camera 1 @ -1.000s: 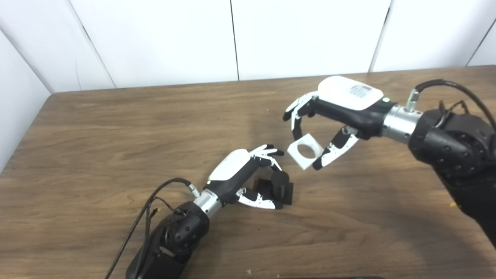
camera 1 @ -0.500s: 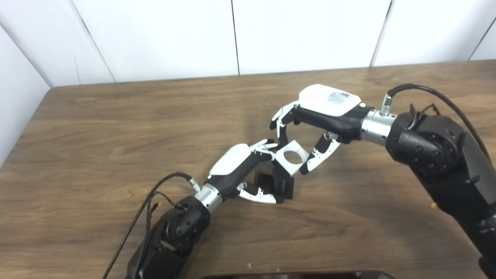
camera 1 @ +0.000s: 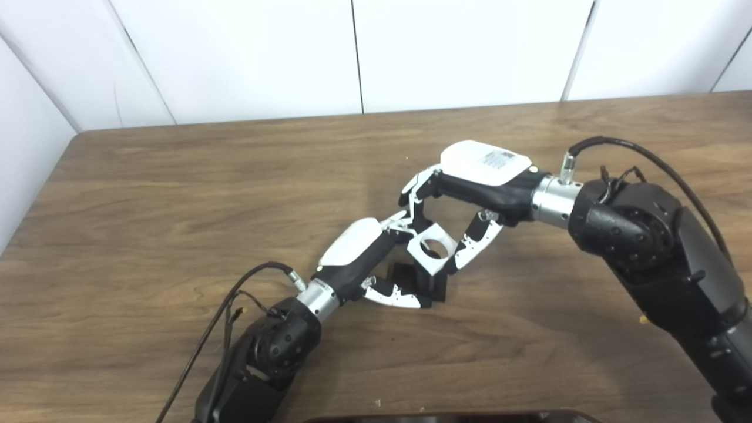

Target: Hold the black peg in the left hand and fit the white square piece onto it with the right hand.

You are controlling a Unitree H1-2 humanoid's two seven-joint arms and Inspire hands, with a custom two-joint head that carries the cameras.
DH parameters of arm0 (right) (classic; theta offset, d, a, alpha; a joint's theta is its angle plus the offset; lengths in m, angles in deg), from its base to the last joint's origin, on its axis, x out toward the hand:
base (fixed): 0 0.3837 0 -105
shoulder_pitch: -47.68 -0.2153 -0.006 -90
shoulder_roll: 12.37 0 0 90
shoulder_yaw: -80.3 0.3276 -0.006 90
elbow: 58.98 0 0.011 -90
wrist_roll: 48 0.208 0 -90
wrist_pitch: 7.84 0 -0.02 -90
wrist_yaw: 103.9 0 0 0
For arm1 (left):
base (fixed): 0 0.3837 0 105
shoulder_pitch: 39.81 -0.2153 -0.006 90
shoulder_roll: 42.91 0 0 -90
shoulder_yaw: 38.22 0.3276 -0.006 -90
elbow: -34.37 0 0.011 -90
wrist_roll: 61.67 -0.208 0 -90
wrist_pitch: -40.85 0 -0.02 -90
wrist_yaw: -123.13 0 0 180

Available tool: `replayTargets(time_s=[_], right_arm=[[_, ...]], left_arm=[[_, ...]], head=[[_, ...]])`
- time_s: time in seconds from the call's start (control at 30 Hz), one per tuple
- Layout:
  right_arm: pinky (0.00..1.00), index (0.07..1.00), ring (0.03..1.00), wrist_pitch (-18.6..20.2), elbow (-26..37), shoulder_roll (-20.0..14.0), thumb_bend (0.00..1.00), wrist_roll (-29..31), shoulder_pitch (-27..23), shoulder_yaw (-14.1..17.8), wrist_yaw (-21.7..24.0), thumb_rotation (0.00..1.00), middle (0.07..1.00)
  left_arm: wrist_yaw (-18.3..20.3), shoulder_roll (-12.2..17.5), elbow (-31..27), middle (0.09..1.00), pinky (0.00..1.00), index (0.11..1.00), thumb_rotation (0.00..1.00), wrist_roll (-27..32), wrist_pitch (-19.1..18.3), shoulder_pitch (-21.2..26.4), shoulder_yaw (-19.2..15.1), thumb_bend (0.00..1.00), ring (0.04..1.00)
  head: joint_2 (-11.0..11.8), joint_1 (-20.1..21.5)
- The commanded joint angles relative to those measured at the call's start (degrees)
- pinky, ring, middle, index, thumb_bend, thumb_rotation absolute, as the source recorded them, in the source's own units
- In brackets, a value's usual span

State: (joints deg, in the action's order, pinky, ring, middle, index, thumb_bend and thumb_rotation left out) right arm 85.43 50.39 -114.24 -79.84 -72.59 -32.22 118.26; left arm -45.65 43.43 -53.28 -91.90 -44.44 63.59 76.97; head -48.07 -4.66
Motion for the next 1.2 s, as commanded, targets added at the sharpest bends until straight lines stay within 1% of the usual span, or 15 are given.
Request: replayTargets(time_s=[0.0,0.23,0.43,0.57,0.67,0.8,0.93,1.17], right_arm=[[0.67,0.482,0.784,-1.73,0.04,0.51,0.52,0.19,-1.71,0.38,-1.4,0.14,0.767],[0.68,0.482,0.786,-2.52,-0.09,1.04,0.52,0.03,-0.61,-0.55,-1.59,0.14,0.768],[0.68,0.482,0.784,-3.76,0.01,0.59,0.52,-0.66,0.36,-1.54,-0.85,0.14,0.768],[0.69,0.483,0.788,-3.82,-0.04,0.4,0.52,-1.22,1.02,-1.96,-0.49,0.13,0.77],[0.69,0.483,0.789,-3.78,0.03,0.4,0.52,-1.54,1.43,-2.28,-0.34,0.13,0.771],[0.69,0.483,0.78,-4.75,-0.51,0.45,0.52,-1.45,2.07,-2.44,-1.24,0.13,0.766],[0.7,0.483,0.785,-4.47,-0.73,0.39,0.52,-1.45,2.04,-2.5,-1.22,0.13,0.768],[0.69,0.483,0.792,-3.93,-1.97,0.27,0.52,-1.58,0.91,-1.85,-1.35,0.13,0.771]], left_arm=[[2.82,0.83,2.04,0.892,0.92,0.492,0.08,-2.36,-3.17,-1.12,1.56,0.52,0.972],[3.17,0.96,1.6,0.893,0.93,0.492,0.08,-2.49,-3.79,-0.98,1.57,0.52,0.974],[3.01,0.98,1.11,0.889,0.91,0.492,0.08,-2.65,-3.95,-1.07,1.75,0.52,0.968],[3.2,0.97,0.7,0.89,0.91,0.492,0.08,-2.82,-4.54,-1.15,1.77,0.52,0.968],[3.38,0.9,0.51,0.892,0.93,0.492,0.08,-2.51,-4.87,-1.22,1.71,0.52,0.974],[3.57,0.81,0.21,0.893,0.94,0.492,0.08,-2.28,-5.13,-1.3,1.73,0.52,0.978],[3.32,0.77,-0.09,0.891,0.94,0.492,0.08,-2.24,-4.92,-1.55,1.78,0.52,0.976],[3.21,0.92,0.08,0.891,0.91,0.491,0.08,-2.38,-4.75,-1.81,1.89,0.52,0.971]], head=[[-0.02,-0.06],[-0.32,-0.21],[-0.77,-0.39],[-0.85,-0.45],[-1.0,-0.58],[-1.16,-0.68],[-1.37,-0.79],[-1.49,-0.5]])
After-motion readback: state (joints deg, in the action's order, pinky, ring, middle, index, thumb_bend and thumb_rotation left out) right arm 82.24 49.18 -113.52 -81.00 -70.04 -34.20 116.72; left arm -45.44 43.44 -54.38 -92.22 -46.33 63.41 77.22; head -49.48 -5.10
